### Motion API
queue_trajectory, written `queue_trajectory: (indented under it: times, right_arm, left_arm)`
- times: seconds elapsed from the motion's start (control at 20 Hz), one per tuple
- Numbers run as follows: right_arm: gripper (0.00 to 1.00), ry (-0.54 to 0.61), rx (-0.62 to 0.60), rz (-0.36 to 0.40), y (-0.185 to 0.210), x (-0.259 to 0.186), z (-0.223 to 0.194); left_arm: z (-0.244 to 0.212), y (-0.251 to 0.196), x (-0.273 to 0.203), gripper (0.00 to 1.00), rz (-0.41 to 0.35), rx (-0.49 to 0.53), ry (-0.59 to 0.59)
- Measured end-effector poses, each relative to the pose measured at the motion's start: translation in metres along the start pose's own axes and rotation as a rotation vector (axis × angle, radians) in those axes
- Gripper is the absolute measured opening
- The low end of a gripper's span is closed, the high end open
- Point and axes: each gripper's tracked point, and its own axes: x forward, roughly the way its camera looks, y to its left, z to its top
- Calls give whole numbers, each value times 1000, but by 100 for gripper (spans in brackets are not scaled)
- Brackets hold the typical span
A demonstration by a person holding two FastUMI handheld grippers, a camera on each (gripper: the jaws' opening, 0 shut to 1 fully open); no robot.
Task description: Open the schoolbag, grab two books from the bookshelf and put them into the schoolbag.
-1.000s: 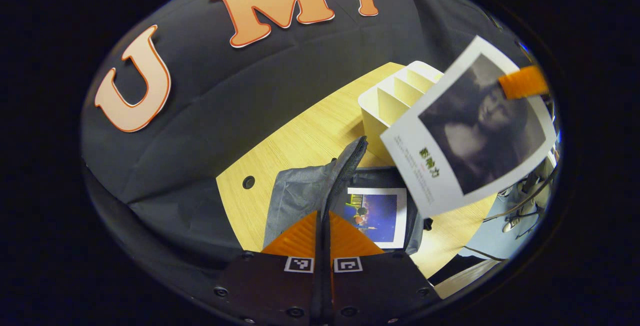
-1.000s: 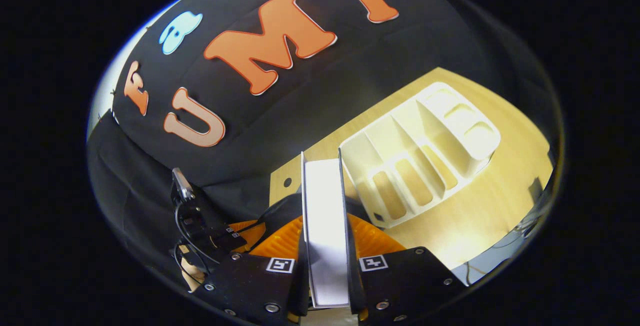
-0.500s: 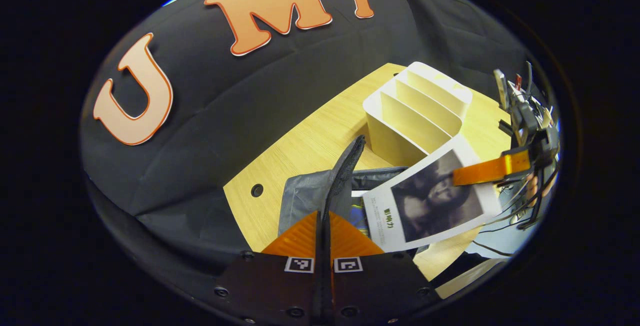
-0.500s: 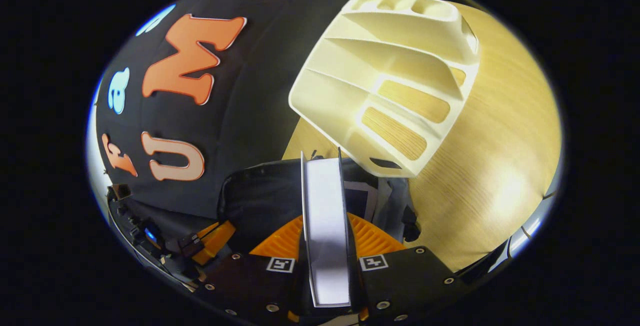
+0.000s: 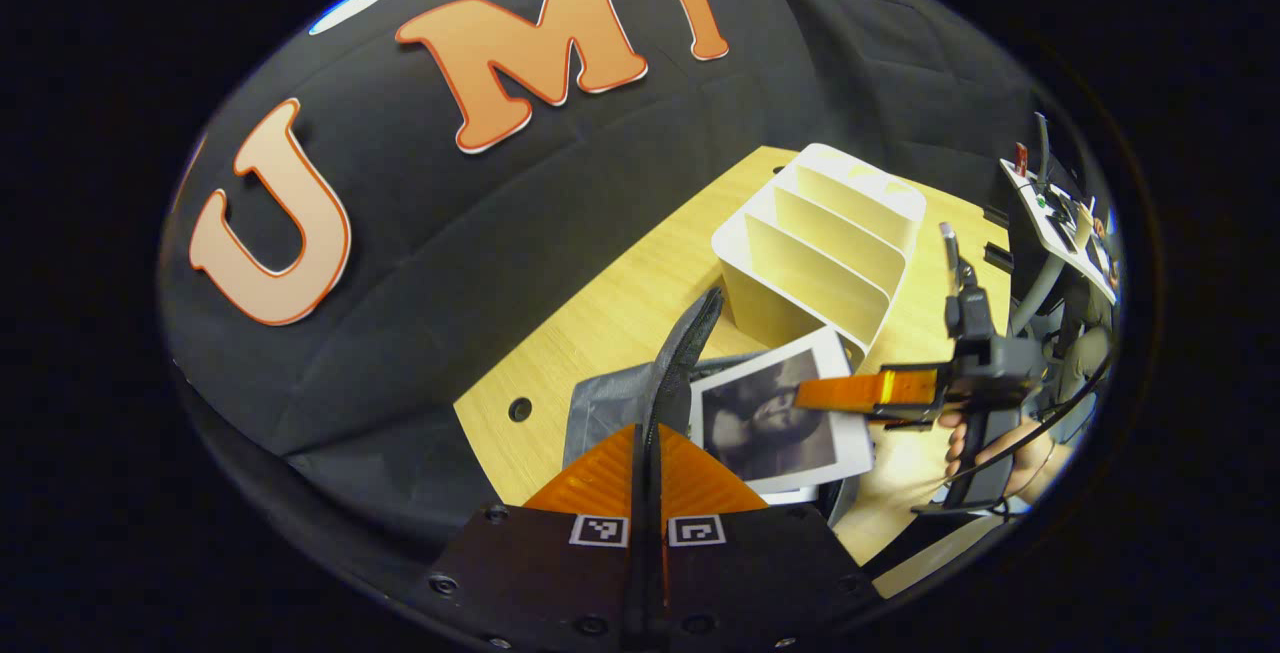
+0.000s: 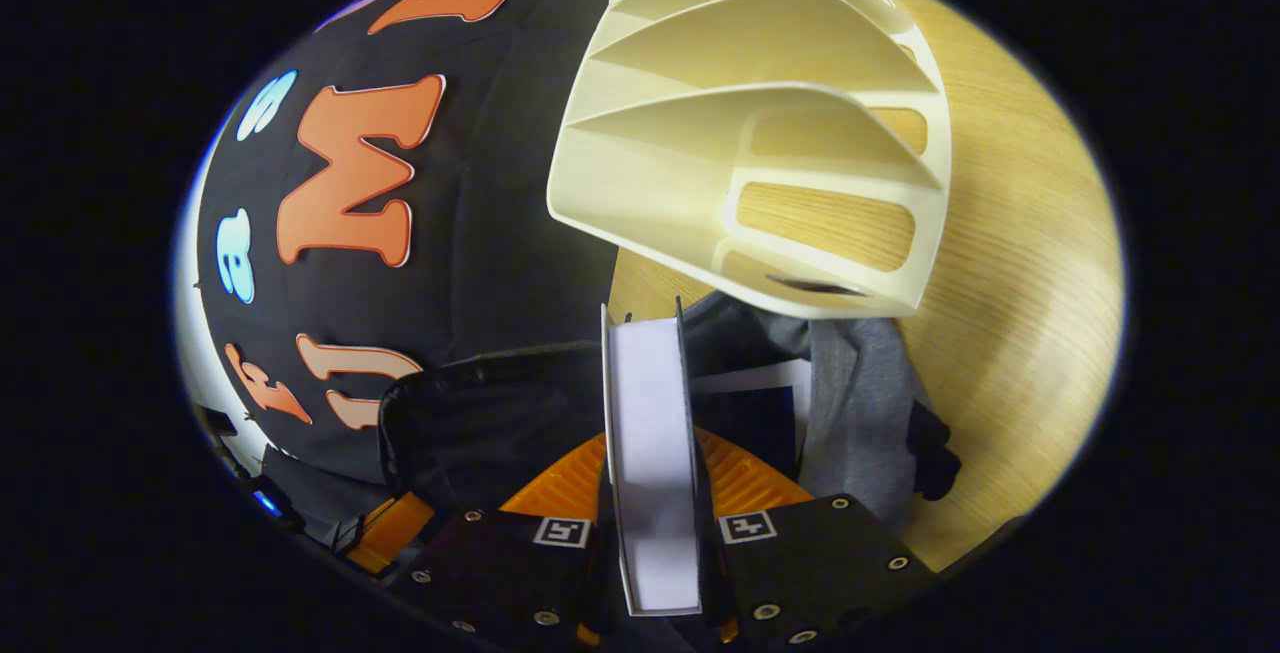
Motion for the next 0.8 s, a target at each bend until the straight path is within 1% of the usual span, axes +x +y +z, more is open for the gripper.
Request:
queue_trajectory:
  times: [0.15,0.25,0.3,0.35,0.4,0.5,0.55,0.6,0.65,0.7,0.75,0.8]
  right_arm:
    - [32,0,-11,-6,12,24,-16]
    - [32,-10,-49,-44,8,38,-21]
    - [32,-7,-54,-79,1,44,-23]
    - [34,2,-43,-92,4,48,-28]
    - [35,5,-53,-126,1,49,-30]
    - [42,9,-131,-209,-11,52,-33]
    - [49,11,-168,-265,-19,50,-31]
    - [54,18,-193,-316,-27,50,-30]
    - [63,28,-218,-362,-32,44,-29]
    - [66,47,-233,-374,-33,44,-31]
    - [78,60,-241,-382,-31,38,-32]
    - [86,67,-247,-390,-30,33,-33]
  left_arm:
    - [7,-3,-3,1,10,40,-17]
    - [10,-3,-3,1,14,58,-21]
    - [9,-3,-3,1,12,61,-21]
    - [9,-2,-3,1,10,59,-21]
    - [7,-2,-4,1,11,58,-19]
    - [2,3,-2,1,13,52,-10]
    - [-1,5,-2,1,13,44,-7]
    - [-4,6,-2,1,11,35,-4]
    - [-5,6,-4,1,6,20,-4]
    - [-9,5,-1,1,-1,4,-2]
    - [-11,5,0,1,-7,-10,0]
    - [-12,4,1,1,-16,-26,-2]
